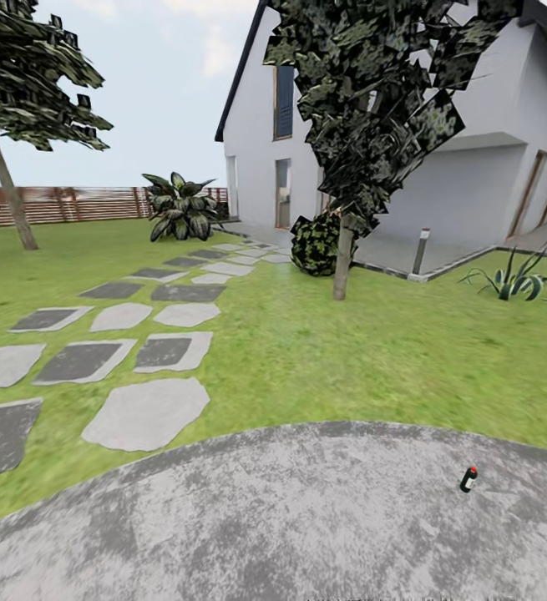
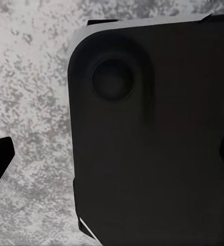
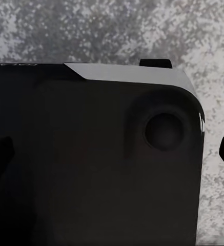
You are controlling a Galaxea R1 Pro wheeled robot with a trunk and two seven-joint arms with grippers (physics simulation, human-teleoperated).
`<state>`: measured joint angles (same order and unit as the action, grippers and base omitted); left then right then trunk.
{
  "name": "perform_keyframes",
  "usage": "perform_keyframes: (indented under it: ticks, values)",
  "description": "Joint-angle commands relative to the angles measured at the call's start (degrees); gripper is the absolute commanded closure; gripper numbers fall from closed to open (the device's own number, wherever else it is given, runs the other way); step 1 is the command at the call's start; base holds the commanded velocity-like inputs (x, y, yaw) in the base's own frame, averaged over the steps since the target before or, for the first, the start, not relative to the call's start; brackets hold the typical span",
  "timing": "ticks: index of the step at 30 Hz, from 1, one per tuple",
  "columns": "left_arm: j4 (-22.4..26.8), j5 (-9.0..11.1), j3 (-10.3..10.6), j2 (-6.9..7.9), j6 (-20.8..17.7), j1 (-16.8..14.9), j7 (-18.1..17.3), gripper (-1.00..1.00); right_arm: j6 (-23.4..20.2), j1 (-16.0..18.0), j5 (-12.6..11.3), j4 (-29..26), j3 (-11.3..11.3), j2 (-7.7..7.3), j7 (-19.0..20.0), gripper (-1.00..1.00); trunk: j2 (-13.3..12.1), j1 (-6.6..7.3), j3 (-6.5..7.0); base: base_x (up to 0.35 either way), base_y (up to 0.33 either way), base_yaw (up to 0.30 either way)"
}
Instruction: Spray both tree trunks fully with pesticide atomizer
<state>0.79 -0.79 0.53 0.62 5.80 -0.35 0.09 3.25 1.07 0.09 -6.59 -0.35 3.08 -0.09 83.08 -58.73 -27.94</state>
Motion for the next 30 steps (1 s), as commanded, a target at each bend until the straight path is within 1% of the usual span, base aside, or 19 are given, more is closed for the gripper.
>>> perform_keyframes:
  ticks: [1, 23, 30]
  values:
    - [0.0, 0.0, 0.0, 0.0, 0.0, 0.02, 0.0, -1.0, 0.0, 0.0, 0.0, 0.0, 0.0, 0.0, 0.0, -1.0, 0.0, 0.0, 0.0, 0.0, 0.0, -0.267]
    - [0.0, 0.0, -0.06, 0.06, 0.0, -0.02, 0.0, -1.0, 0.0, -0.01, 0.0, 0.0, 0.0, 0.0, 0.0, -1.0, 0.0, 0.0, 0.0, 0.001, 0.002, -0.267]
    - [0.75, 0.02, -0.05, 0.06, 0.0, -0.06, 0.0, -1.0, 0.0, -0.01, 0.0, 0.0, 0.0, 0.0, 0.0, -1.0, 0.0, 0.0, 0.0, 0.069, 0.244, -0.267]
